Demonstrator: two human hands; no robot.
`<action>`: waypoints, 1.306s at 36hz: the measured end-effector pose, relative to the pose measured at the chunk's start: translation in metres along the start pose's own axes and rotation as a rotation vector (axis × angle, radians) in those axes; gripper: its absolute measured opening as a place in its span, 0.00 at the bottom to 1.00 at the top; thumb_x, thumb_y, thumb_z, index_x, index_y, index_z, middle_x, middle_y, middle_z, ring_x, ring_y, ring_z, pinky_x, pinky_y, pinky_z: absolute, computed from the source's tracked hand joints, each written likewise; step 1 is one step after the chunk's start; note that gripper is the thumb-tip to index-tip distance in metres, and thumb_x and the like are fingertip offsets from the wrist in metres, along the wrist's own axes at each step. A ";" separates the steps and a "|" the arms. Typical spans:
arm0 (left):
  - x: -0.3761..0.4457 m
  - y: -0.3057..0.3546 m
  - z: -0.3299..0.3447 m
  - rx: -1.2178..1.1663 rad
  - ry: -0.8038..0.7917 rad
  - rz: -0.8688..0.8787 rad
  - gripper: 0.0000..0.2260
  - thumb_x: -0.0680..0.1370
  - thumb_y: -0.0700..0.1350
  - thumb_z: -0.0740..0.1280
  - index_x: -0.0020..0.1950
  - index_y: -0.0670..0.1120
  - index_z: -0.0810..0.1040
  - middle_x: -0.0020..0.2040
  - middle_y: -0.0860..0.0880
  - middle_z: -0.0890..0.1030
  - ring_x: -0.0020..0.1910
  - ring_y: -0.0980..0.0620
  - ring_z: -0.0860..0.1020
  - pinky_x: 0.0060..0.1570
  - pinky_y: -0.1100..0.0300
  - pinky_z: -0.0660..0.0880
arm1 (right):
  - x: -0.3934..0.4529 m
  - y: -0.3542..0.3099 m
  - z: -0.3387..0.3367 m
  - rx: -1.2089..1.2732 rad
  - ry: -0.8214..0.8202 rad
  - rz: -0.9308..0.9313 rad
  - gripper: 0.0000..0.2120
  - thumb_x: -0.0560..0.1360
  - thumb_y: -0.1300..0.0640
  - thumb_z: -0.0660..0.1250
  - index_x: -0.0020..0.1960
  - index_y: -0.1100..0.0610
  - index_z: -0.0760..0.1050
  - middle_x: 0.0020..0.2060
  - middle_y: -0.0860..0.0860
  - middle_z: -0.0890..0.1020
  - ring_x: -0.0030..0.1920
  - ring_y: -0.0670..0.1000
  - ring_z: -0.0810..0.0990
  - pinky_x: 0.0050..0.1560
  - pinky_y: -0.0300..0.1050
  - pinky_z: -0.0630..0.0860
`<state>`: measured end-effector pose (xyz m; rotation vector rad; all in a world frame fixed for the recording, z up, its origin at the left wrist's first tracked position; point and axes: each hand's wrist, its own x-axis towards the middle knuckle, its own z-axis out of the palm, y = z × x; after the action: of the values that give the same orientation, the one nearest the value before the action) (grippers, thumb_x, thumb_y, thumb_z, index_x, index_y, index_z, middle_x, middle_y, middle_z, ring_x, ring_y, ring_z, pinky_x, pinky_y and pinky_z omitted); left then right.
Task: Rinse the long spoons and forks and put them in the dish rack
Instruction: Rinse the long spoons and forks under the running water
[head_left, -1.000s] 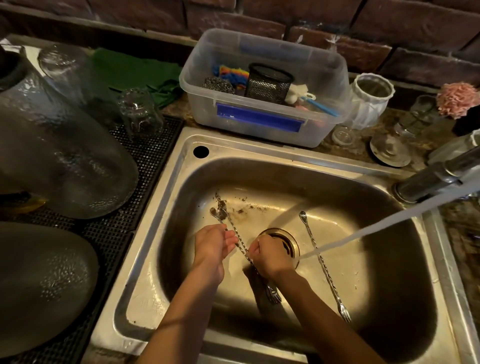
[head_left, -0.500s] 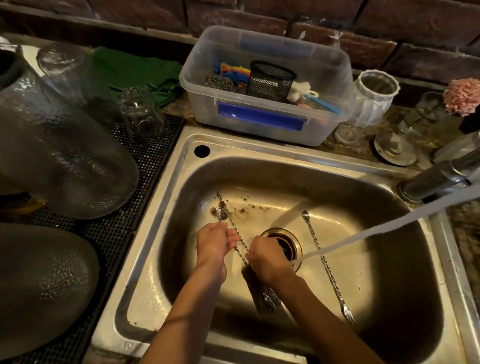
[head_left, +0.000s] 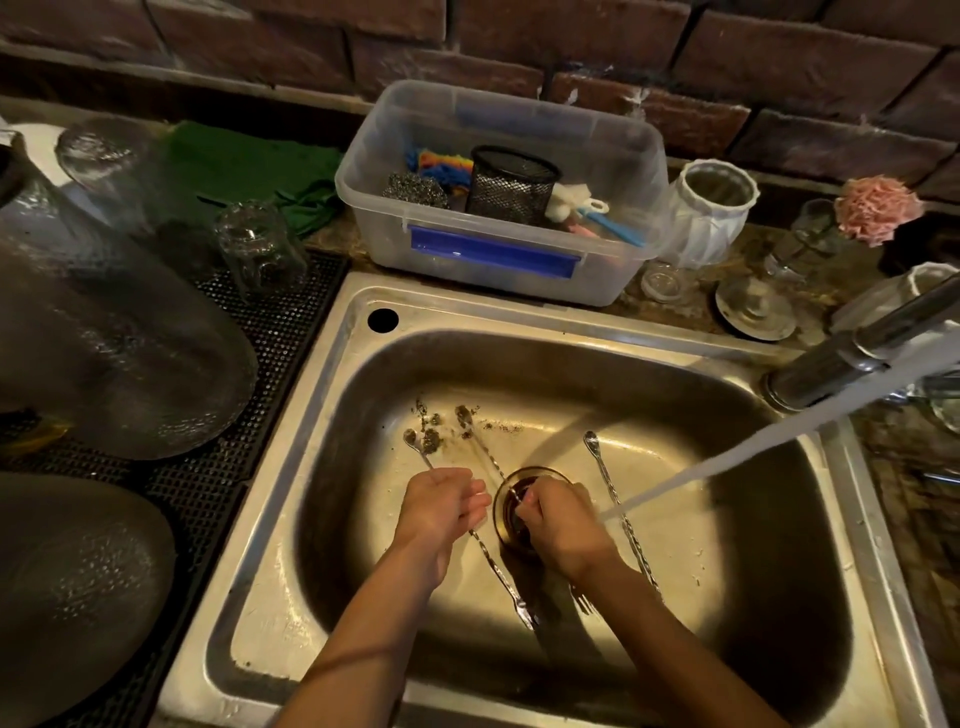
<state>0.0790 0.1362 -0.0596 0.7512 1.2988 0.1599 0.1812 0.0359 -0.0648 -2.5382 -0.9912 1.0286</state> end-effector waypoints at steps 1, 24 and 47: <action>-0.001 -0.001 0.002 0.004 -0.028 -0.008 0.10 0.82 0.37 0.62 0.62 0.37 0.76 0.55 0.37 0.83 0.54 0.42 0.84 0.57 0.52 0.80 | -0.003 0.005 -0.002 0.026 0.019 -0.007 0.08 0.81 0.57 0.60 0.51 0.60 0.75 0.48 0.54 0.74 0.53 0.58 0.77 0.56 0.50 0.74; -0.049 -0.005 0.077 -0.391 -0.318 -0.006 0.09 0.79 0.25 0.60 0.55 0.30 0.77 0.42 0.38 0.87 0.40 0.43 0.87 0.34 0.56 0.83 | -0.059 0.042 -0.044 0.373 0.162 0.011 0.05 0.78 0.58 0.67 0.45 0.58 0.77 0.34 0.49 0.81 0.37 0.54 0.82 0.44 0.49 0.82; -0.068 -0.006 0.085 -0.464 -0.416 -0.019 0.08 0.80 0.28 0.61 0.56 0.28 0.76 0.53 0.31 0.84 0.49 0.38 0.86 0.40 0.54 0.83 | -0.124 0.055 -0.061 0.764 0.084 0.004 0.20 0.80 0.53 0.64 0.33 0.62 0.79 0.22 0.55 0.76 0.25 0.51 0.71 0.33 0.44 0.69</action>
<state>0.1343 0.0620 -0.0015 0.3476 0.8265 0.2639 0.1858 -0.0858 0.0219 -1.9234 -0.4381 1.0320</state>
